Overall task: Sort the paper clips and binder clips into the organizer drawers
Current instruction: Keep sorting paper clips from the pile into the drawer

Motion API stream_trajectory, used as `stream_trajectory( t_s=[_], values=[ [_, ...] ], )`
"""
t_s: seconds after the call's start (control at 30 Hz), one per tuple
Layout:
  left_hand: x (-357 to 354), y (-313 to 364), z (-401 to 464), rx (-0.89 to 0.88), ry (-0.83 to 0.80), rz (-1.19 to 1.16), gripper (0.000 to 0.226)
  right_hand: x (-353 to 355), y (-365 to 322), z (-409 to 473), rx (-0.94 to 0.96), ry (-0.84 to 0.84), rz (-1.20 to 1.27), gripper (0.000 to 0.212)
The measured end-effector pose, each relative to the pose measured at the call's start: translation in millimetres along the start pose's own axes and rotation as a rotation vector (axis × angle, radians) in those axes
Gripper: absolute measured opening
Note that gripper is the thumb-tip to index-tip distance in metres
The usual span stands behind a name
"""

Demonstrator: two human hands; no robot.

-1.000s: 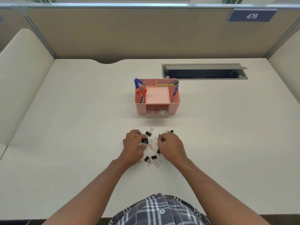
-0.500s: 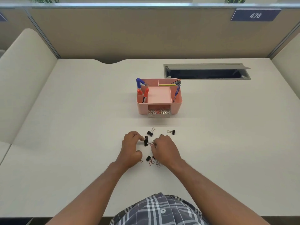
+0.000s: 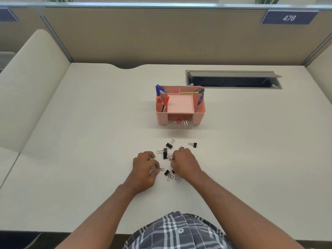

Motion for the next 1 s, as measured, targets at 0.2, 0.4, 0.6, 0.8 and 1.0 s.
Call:
stream_trajectory(
  t_s=[0.2,0.4,0.6,0.8,1.0],
  values=[
    [-8,2,10,0.046,-0.033,0.068,0.005,3,-1,3,0.007,-0.064,0.006,0.016],
    [-15,9,15,0.047,-0.066,0.181,0.013,5,-2,-1,0.035,-0.052,0.021,0.014],
    [-15,15,23,0.043,-0.052,0.148,0.016,15,14,-2,-0.012,-0.008,0.148,0.011],
    [-1,21,31,0.082,0.012,-0.076,0.023,17,22,-3,0.01,0.039,0.229,0.021],
    [17,38,50,0.087,0.053,-0.145,0.02,34,29,2,0.002,0.114,0.344,0.022]
  ],
)
Point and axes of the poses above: each hand's wrist, its own z-axis towards the middle knuckle, its own x-axis out of the back of the hand, y = z × x, the point moved 9 cm from there along z, towards the middle knuckle, and after that the axes turned 2 degrees about -y, right-handed, at the moved point
